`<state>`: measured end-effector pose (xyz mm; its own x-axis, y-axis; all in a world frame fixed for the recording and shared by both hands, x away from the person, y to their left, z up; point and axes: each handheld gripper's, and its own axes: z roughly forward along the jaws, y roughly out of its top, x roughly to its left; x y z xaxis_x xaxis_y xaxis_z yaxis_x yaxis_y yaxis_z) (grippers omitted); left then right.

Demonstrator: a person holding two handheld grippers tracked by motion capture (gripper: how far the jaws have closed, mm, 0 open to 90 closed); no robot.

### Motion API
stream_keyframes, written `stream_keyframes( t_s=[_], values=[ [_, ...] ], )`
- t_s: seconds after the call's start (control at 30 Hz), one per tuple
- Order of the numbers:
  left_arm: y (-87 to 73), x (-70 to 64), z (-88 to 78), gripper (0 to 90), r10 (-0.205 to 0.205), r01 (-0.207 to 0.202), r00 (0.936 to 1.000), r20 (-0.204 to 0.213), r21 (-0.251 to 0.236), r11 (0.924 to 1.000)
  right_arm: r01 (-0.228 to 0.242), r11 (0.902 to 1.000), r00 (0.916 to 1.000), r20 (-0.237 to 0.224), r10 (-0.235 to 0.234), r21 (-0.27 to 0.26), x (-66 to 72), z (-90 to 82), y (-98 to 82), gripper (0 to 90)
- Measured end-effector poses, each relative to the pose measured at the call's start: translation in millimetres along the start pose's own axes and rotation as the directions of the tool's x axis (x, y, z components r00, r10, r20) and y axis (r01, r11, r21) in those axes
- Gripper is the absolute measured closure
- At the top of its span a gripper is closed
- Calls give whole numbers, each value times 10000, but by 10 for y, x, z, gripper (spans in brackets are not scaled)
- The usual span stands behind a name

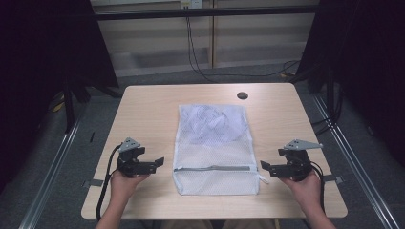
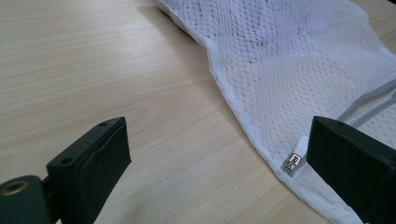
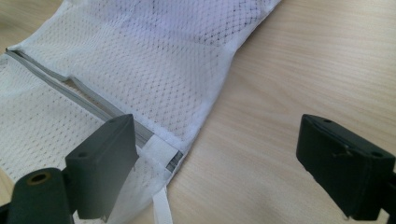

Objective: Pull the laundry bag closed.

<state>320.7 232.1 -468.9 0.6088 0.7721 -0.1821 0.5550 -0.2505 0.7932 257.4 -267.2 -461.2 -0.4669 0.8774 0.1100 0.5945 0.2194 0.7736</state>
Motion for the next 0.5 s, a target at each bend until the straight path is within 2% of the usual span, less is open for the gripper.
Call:
stream_keyframes(
  t_s=[0.1,0.3,0.43,0.5],
  values=[
    [12,-15,-11,59,-83,83,10000,46,-67,9999,-50,10000,9998,-187,48,-77,17,-10,10,173],
    [9,-25,-33,59,-30,30,9999,158,33,10000,158,9999,9990,-425,-159,-39,140,36,113,171],
    [10,-22,-79,58,-38,36,9996,278,69,10000,194,9998,9970,-755,-194,-1,236,110,183,161],
    [11,-18,-105,57,-13,10,9997,251,115,9999,367,9991,9947,-968,-343,232,333,228,248,160]
  ],
)
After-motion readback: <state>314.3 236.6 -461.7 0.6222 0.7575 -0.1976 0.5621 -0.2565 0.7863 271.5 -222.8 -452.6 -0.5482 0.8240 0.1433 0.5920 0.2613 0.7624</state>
